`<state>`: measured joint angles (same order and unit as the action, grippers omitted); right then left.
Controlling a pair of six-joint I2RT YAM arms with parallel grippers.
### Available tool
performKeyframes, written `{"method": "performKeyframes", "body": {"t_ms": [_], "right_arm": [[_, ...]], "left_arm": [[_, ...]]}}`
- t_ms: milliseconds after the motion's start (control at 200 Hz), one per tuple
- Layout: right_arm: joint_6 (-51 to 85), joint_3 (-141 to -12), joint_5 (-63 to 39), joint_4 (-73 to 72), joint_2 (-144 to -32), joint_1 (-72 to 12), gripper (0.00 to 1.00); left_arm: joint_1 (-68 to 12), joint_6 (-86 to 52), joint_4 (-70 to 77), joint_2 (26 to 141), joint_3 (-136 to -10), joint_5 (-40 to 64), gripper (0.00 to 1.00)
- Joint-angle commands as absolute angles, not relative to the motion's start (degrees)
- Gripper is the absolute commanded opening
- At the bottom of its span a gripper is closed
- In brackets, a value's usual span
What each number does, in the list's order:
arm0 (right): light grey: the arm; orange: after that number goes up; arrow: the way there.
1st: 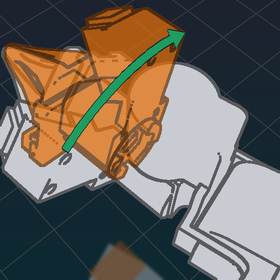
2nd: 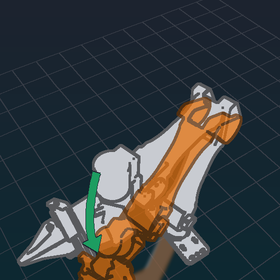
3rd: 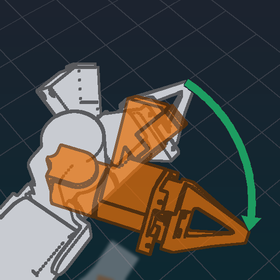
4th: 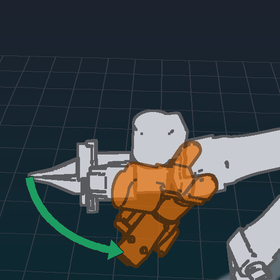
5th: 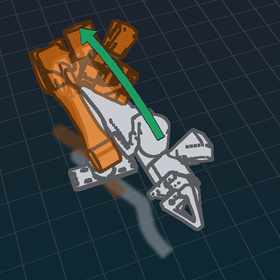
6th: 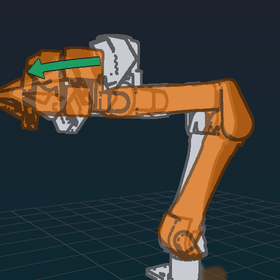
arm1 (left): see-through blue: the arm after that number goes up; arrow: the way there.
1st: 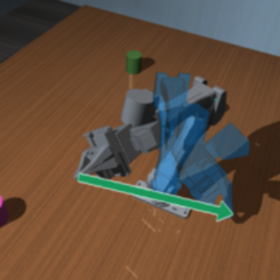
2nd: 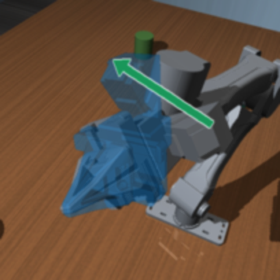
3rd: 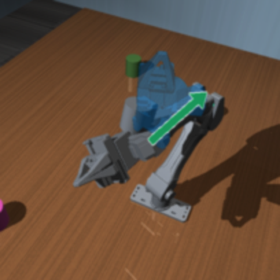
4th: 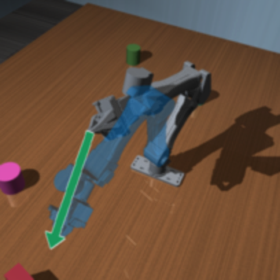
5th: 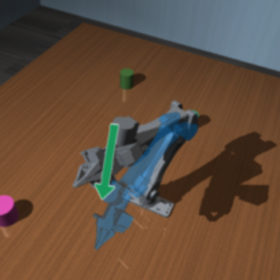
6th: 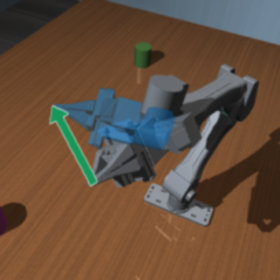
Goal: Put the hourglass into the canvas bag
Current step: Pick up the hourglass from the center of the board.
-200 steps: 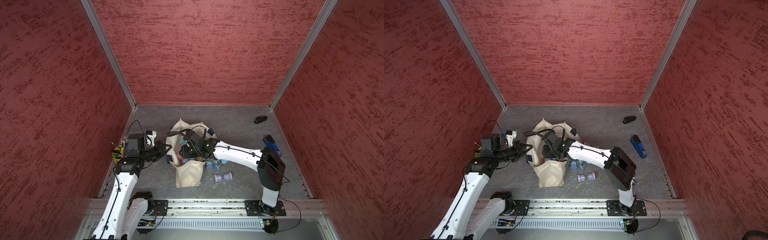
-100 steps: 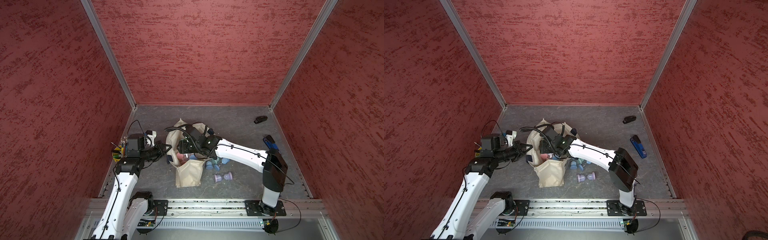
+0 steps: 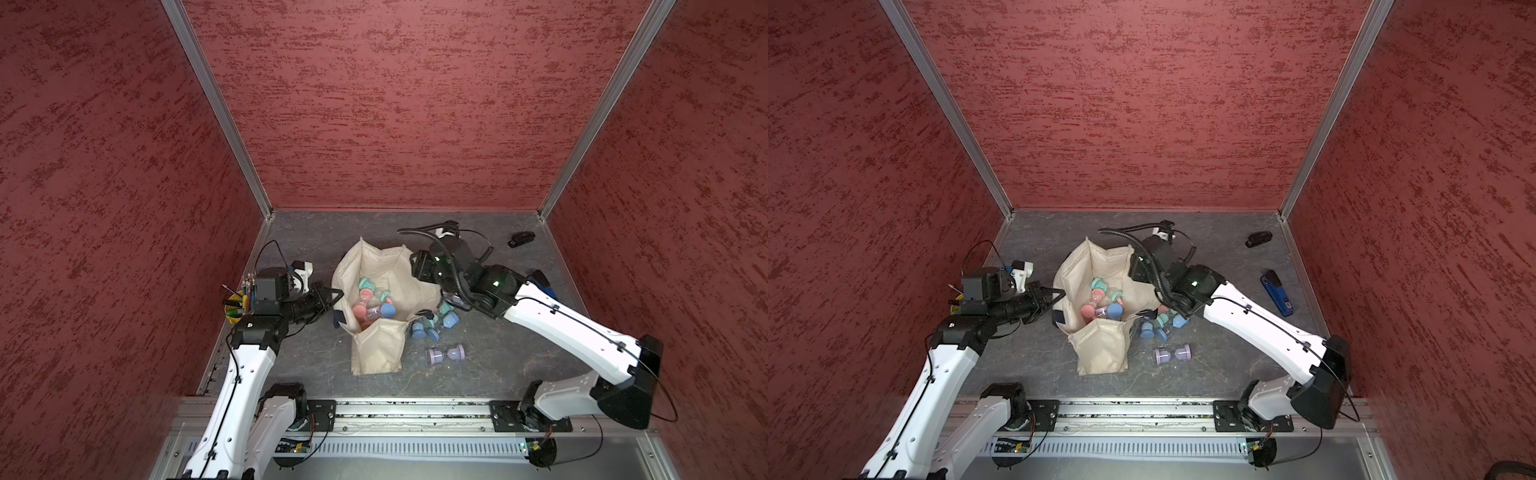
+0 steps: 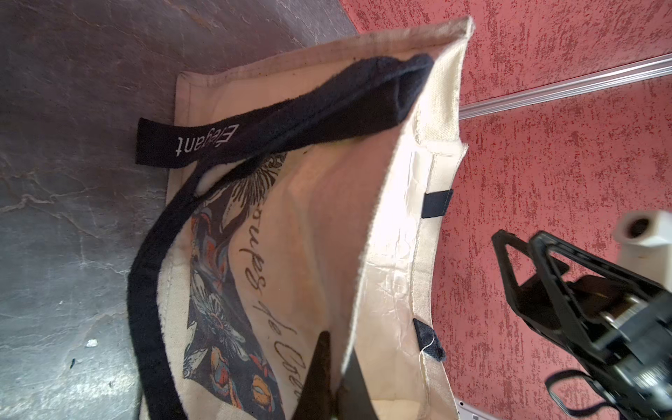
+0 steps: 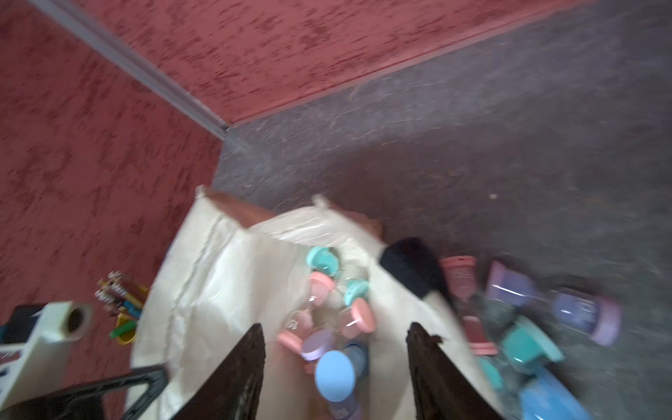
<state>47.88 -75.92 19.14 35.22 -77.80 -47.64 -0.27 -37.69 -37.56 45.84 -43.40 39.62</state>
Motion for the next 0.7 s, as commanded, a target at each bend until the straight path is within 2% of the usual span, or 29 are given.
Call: {"method": "performKeyframes", "body": {"t_ms": [0, 120, 451, 696], "right_arm": [[54.12, -71.79, 22.16, 41.48, -75.03, -43.96, 0.63], [56.09, -67.59, 22.48, 44.13, -72.07, -43.24, 0.63], [60.65, -55.26, 15.51, 44.77, -65.56, -43.33, 0.61], [68.79, -49.21, 15.69, 43.68, -64.37, -47.48, 0.61]], "left_arm": [[0.06, -37.34, -37.18, 45.77, -44.61, 40.08, 0.00], [0.09, -37.19, -37.11, 45.76, -44.54, 39.99, 0.00], [0.09, -37.44, -36.56, 45.74, -43.94, 39.99, 0.00], [0.09, -37.53, -36.54, 45.35, -43.54, 39.99, 0.00]]}}
